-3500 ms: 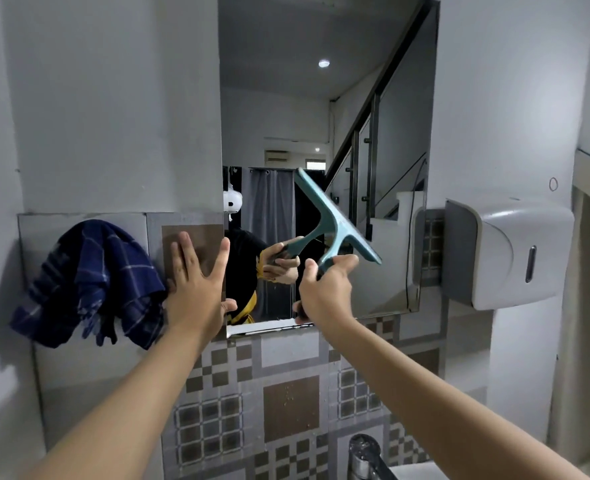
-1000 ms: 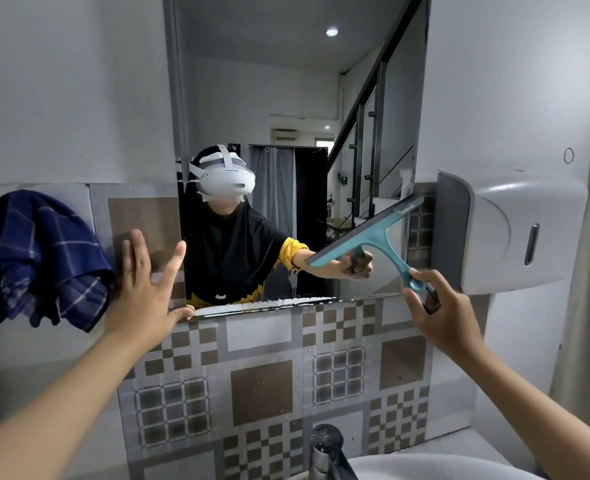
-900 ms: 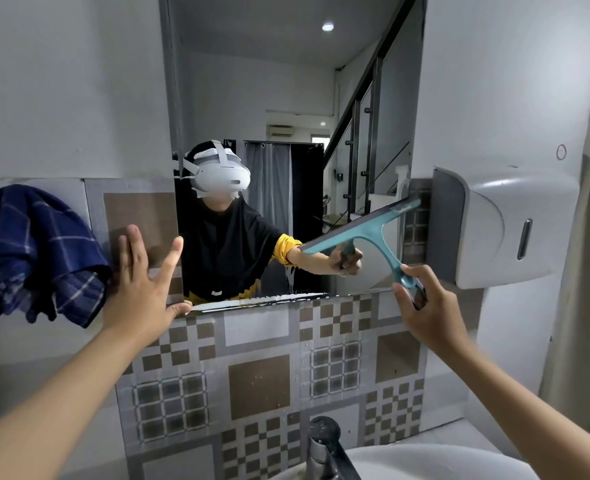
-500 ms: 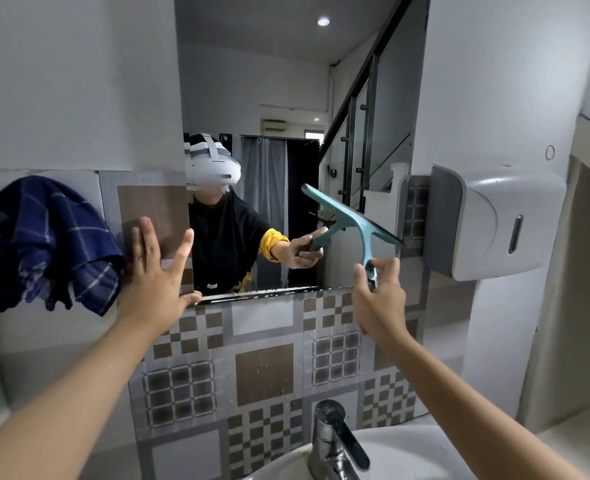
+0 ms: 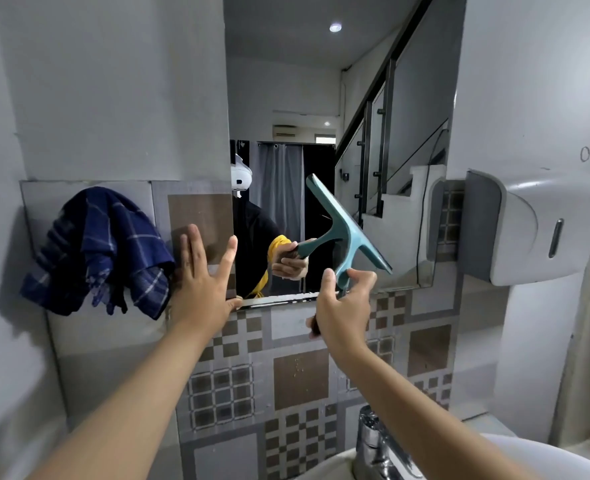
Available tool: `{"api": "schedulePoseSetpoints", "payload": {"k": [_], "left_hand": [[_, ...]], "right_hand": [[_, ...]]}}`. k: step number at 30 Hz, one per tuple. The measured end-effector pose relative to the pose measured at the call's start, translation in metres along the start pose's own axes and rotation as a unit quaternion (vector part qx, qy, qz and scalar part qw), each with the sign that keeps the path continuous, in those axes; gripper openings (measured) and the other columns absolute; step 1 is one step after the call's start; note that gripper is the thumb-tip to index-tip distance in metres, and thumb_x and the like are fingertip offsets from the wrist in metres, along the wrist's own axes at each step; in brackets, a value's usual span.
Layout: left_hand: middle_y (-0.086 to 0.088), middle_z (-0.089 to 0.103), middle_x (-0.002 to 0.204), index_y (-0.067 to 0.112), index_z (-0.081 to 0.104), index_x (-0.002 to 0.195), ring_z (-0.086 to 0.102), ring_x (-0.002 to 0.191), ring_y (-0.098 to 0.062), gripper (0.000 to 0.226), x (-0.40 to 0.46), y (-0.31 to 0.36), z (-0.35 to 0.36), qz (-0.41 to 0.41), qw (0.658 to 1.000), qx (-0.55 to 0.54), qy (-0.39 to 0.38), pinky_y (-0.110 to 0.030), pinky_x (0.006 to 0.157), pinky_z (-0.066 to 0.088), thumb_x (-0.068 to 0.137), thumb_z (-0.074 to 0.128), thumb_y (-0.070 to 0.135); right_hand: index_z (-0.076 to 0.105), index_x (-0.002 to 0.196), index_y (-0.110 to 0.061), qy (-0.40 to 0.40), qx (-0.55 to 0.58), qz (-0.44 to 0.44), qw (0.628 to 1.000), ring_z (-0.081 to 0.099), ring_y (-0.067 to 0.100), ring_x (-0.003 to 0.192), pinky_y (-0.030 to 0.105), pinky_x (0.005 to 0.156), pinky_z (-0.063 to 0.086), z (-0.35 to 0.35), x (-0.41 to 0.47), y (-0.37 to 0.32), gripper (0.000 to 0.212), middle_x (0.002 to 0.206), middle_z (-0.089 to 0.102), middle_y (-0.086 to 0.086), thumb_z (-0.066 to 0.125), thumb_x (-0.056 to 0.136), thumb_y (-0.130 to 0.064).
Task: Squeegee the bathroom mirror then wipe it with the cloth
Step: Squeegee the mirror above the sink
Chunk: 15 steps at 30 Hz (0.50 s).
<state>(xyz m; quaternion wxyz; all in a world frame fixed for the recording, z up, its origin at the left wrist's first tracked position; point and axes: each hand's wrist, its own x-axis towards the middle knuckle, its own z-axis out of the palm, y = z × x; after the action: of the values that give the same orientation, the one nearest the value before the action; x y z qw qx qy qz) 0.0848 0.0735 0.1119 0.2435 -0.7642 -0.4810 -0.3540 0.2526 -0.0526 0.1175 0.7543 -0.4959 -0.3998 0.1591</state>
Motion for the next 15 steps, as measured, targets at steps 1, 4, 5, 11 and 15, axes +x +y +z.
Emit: {"api": "schedulePoseSetpoints", "payload": {"k": [1, 4, 5, 11, 15], "left_hand": [[-0.023, -0.033, 0.149, 0.033, -0.013, 0.147, -0.02, 0.14, -0.042, 0.117, 0.0, -0.001, 0.001, 0.003, 1.0, 0.002, 0.005, -0.054, 0.101, 0.041, 0.069, 0.072, 0.052], [-0.026, -0.024, 0.151, 0.031, -0.009, 0.148, -0.011, 0.14, -0.045, 0.118, 0.0, -0.003, 0.003, 0.011, 1.0, 0.003, 0.016, -0.052, 0.092, 0.047, 0.066, 0.074, 0.053], [-0.027, -0.021, 0.151, 0.03, -0.006, 0.149, -0.008, 0.14, -0.046, 0.118, 0.0, -0.004, 0.003, 0.012, 1.0, 0.0, 0.019, -0.052, 0.091, 0.048, 0.065, 0.075, 0.053], [-0.026, -0.03, 0.149, 0.029, -0.012, 0.148, -0.013, 0.139, -0.046, 0.124, 0.001, -0.008, 0.009, 0.025, 0.999, 0.003, 0.033, -0.056, 0.104, 0.033, 0.063, 0.074, 0.055], [-0.024, -0.027, 0.15, 0.029, 0.0, 0.149, -0.011, 0.14, -0.044, 0.11, -0.011, -0.01, 0.012, 0.04, 0.999, -0.013, 0.033, -0.054, 0.106, 0.029, 0.069, 0.072, 0.052]], "right_hand": [[0.033, 0.106, -0.019, -0.005, 0.003, -0.005, 1.0, 0.05, 0.019, 0.035, 0.026, 0.033, 0.043, 0.007, -0.004, 0.001, 0.019, 0.062, 0.048, 0.009, 0.05, 0.098, -0.024], [0.032, 0.104, -0.019, -0.006, 0.006, -0.026, 1.0, 0.05, 0.022, 0.036, 0.028, 0.034, 0.044, 0.026, -0.012, 0.005, 0.019, 0.061, 0.049, 0.008, 0.051, 0.098, -0.023], [0.032, 0.104, -0.02, 0.001, 0.002, -0.03, 1.0, 0.051, 0.024, 0.037, 0.031, 0.035, 0.046, 0.031, -0.012, 0.008, 0.02, 0.062, 0.05, 0.008, 0.051, 0.098, -0.023], [0.032, 0.101, -0.027, -0.004, -0.051, -0.071, 0.996, 0.051, 0.028, 0.045, 0.047, 0.04, 0.047, 0.045, -0.021, 0.02, 0.023, 0.063, 0.053, 0.015, 0.054, 0.095, -0.028], [0.034, 0.104, -0.027, -0.023, -0.078, -0.12, 0.989, 0.046, 0.021, 0.043, 0.037, 0.038, 0.041, 0.045, -0.028, 0.021, 0.024, 0.057, 0.049, 0.01, 0.056, 0.095, -0.025]]}}
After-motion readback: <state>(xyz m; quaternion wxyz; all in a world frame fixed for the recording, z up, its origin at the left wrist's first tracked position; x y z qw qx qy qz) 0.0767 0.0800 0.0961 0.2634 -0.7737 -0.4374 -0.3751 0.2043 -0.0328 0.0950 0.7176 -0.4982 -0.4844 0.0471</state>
